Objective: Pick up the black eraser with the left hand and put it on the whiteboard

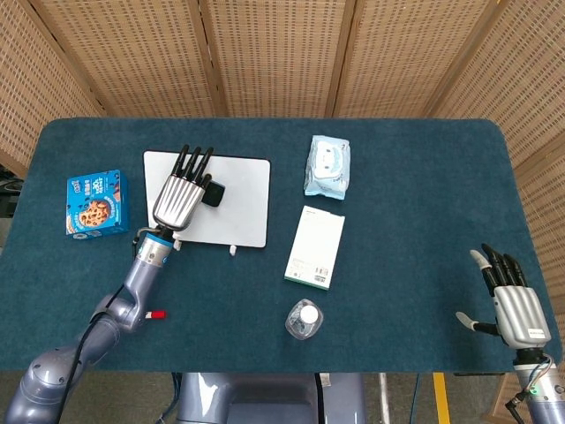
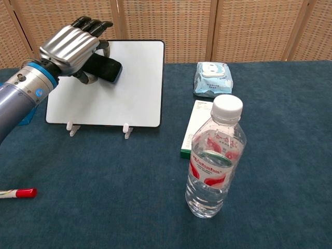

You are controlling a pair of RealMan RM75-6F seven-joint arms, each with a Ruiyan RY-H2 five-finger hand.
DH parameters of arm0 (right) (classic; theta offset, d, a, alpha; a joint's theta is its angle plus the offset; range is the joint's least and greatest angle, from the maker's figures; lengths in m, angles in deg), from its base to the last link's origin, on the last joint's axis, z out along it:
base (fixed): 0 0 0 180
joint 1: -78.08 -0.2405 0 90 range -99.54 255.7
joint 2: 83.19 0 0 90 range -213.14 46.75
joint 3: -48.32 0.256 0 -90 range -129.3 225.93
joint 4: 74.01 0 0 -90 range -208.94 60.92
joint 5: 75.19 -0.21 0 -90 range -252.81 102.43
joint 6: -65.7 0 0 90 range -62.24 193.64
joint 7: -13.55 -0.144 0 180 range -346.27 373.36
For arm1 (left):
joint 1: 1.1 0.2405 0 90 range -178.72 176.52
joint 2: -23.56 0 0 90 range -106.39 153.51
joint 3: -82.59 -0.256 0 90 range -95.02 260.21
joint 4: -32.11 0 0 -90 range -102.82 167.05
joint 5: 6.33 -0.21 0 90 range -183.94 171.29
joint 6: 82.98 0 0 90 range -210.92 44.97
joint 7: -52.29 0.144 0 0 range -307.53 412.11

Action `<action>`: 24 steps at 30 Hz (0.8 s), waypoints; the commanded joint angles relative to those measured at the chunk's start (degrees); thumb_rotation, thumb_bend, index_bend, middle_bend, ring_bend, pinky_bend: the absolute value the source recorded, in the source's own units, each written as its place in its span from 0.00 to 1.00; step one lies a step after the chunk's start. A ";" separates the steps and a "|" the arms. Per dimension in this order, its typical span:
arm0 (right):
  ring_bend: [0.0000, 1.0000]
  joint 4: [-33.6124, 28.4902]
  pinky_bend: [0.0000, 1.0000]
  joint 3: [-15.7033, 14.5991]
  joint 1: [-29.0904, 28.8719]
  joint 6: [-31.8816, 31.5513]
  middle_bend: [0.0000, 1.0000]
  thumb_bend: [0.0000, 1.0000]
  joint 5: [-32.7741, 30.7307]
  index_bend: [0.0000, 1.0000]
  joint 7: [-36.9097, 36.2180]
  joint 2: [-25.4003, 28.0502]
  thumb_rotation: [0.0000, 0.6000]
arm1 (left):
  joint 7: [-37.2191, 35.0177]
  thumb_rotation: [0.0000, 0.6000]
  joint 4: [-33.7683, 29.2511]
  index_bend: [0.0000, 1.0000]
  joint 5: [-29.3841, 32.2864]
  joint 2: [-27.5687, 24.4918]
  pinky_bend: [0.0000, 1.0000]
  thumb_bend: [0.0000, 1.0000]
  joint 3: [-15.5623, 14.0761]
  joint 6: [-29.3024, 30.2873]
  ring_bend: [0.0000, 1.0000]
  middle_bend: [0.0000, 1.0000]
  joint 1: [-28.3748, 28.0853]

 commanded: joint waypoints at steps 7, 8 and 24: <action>0.00 0.07 0.00 0.04 0.05 -0.20 0.00 0.05 0.02 0.03 -0.08 -0.05 1.00 | 0.91 1.00 -0.60 0.37 0.45 -0.38 0.00 0.21 -0.04 -0.58 0.00 0.00 0.16; 0.00 0.07 0.00 0.03 0.05 -0.21 0.00 0.05 0.04 0.03 -0.09 -0.05 1.00 | 1.01 1.00 -0.69 0.36 0.52 -0.41 0.00 0.21 -0.02 -0.62 0.00 0.00 0.19; 0.00 0.10 0.00 -0.02 0.18 -0.86 0.00 0.05 0.54 0.03 -0.20 -0.19 1.00 | 1.76 1.00 -1.88 0.16 0.98 -1.03 0.00 0.14 -0.05 -0.72 0.00 0.00 0.58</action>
